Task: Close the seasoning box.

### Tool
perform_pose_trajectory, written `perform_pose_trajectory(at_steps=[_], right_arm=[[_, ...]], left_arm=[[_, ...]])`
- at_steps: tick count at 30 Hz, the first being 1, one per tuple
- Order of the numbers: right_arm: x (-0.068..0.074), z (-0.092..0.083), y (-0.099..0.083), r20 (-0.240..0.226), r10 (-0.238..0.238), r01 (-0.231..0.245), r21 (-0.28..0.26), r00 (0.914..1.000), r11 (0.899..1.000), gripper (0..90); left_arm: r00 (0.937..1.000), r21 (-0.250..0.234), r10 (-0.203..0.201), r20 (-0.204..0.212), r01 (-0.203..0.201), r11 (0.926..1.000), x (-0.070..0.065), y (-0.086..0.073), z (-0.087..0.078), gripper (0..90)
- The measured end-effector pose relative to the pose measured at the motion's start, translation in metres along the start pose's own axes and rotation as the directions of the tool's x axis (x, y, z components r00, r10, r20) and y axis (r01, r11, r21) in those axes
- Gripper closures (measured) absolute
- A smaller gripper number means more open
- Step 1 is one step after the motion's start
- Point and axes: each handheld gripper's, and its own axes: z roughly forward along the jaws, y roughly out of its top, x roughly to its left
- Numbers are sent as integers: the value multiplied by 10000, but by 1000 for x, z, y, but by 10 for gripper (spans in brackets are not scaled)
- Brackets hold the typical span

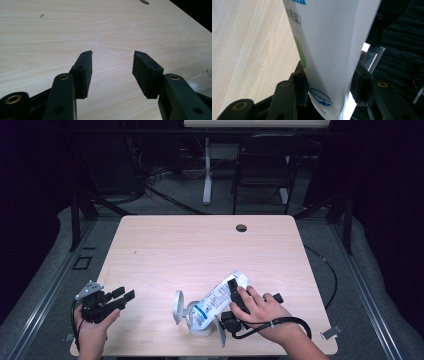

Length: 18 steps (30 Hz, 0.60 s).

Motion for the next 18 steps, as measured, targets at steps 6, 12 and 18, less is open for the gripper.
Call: perform_pose_trajectory(at_steps=[6, 12, 18], right_arm=[[0, -1, 0, -17, -25, 25, -7, 10000, 10000, 580], [1, -2, 0, 43, -79, 79, -20, 10000, 10000, 593], [2, -2, 0, 46, -79, 79, -27, 10000, 10000, 610]], left_arm=[[10000, 17, 2, 8, -2, 10000, 0, 0, 0, 508], [10000, 3, -8, -6, 8, 10000, 0, 0, 0, 508], [10000, 10, -7, -8, 7, 10000, 0, 0, 0, 508]])
